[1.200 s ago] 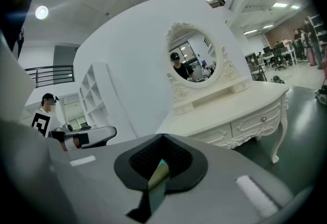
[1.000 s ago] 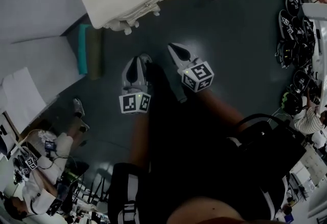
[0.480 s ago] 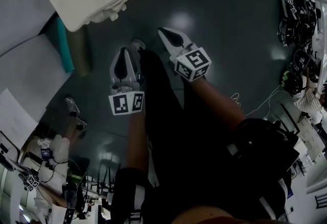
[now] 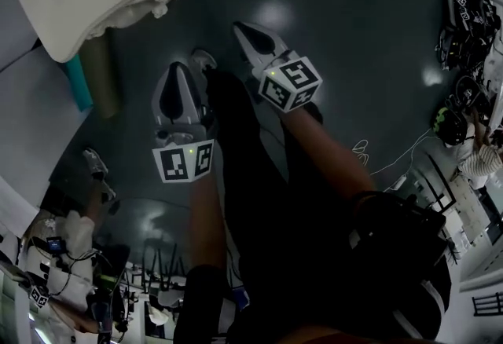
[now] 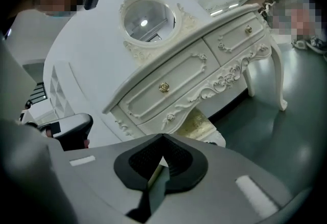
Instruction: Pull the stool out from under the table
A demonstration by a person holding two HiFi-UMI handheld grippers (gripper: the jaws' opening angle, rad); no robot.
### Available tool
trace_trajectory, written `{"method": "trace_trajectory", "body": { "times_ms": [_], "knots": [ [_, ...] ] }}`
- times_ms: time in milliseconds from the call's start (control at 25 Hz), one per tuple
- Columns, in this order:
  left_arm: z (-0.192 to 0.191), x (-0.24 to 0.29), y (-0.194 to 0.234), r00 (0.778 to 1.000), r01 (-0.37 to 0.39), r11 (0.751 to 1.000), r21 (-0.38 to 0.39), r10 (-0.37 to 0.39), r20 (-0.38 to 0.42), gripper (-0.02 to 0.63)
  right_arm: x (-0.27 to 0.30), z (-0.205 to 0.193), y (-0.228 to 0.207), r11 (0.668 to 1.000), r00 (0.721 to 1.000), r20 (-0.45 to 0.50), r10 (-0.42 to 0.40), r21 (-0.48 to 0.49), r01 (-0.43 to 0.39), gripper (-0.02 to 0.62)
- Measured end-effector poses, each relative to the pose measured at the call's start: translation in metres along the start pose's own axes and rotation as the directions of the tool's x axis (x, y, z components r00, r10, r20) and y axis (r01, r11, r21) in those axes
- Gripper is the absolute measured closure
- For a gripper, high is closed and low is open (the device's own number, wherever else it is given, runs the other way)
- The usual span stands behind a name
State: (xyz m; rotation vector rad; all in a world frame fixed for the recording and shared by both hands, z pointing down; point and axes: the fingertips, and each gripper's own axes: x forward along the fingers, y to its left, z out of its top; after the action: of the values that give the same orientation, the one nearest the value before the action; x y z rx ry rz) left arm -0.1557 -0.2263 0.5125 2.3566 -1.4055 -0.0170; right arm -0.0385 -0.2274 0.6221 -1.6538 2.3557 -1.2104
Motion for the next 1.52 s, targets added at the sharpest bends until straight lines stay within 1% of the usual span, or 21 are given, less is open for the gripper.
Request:
{"method": "trace_trajectory", "body": {
  "times_ms": [200,320,360,400,480,560,680,800,840,880,1000,1120,1200,1280,1400,1520],
  "knots": [
    [-0.032,0.015,0.016,1.000,0.002,1.000,0.009,-0.002,0.015,0.598,0.038,-0.030,-0.029,0.997,0.999,0.011,0.034,0.063,-0.034,0.595],
    [-0.048,0.026,0.026,1.000,0.005,1.000,0.016,-0.006,0.017,0.598,0.061,-0.043,-0.048,0.990,0.999,0.033,0.042,0.134,-0.046,0.592],
    [-0.052,0.030,0.031,1.000,0.008,1.000,0.021,-0.008,0.017,0.598,0.070,-0.047,-0.052,0.987,0.998,0.036,0.047,0.155,-0.052,0.558],
    [-0.053,0.033,0.037,1.000,0.011,1.000,0.027,-0.011,0.019,0.598,0.080,-0.052,-0.054,0.984,0.998,0.036,0.054,0.171,-0.060,0.473],
    [-0.053,0.038,0.050,1.000,0.014,0.999,0.035,-0.015,0.025,0.598,0.098,-0.060,-0.056,0.977,0.997,0.039,0.067,0.202,-0.073,0.440],
    [-0.054,0.042,0.061,0.999,0.015,0.999,0.037,-0.016,0.032,0.598,0.116,-0.068,-0.062,0.960,0.996,0.051,0.079,0.265,-0.090,0.409],
    [-0.061,0.049,0.071,0.999,0.022,0.999,0.034,-0.023,0.034,0.598,0.143,-0.082,-0.078,0.910,0.992,0.078,0.095,0.398,-0.118,0.318],
    [-0.068,0.055,0.078,0.999,0.035,0.999,0.031,-0.036,0.030,0.598,0.170,-0.094,-0.095,0.849,0.988,0.115,0.104,0.507,-0.149,0.251],
    [-0.071,0.056,0.080,0.999,0.039,0.999,0.030,-0.040,0.028,0.598,0.178,-0.096,-0.100,0.829,0.985,0.129,0.111,0.535,-0.163,0.242],
    [-0.074,0.058,0.083,0.999,0.043,0.999,0.030,-0.043,0.026,0.598,0.187,-0.098,-0.104,0.810,0.983,0.142,0.119,0.559,-0.179,0.219],
    [-0.082,0.059,0.090,0.998,0.049,0.998,0.029,-0.050,0.023,0.598,0.211,-0.103,-0.110,0.750,0.972,0.182,0.147,0.620,-0.229,0.118],
    [-0.087,0.062,0.096,0.998,0.053,0.998,0.018,-0.053,0.024,0.598,0.228,-0.099,-0.113,0.717,0.963,0.222,0.154,0.646,-0.263,0.055],
    [-0.088,0.063,0.099,0.998,0.058,0.998,0.013,-0.058,0.026,0.598,0.238,-0.098,-0.114,0.681,0.960,0.240,0.147,0.679,-0.274,0.027],
    [-0.089,0.063,0.102,0.998,0.063,0.998,0.015,-0.064,0.027,0.598,0.249,-0.098,-0.116,0.654,0.958,0.253,0.136,0.703,-0.278,0.000],
    [-0.092,0.064,0.104,0.997,0.073,0.997,0.016,-0.074,0.025,0.598,0.261,-0.095,-0.123,0.618,0.951,0.285,0.118,0.729,-0.295,-0.003],
    [-0.095,0.066,0.103,0.996,0.080,0.997,0.010,-0.080,0.026,0.598,0.269,-0.091,-0.130,0.604,0.946,0.305,0.110,0.736,-0.307,-0.003]
  ]
}}
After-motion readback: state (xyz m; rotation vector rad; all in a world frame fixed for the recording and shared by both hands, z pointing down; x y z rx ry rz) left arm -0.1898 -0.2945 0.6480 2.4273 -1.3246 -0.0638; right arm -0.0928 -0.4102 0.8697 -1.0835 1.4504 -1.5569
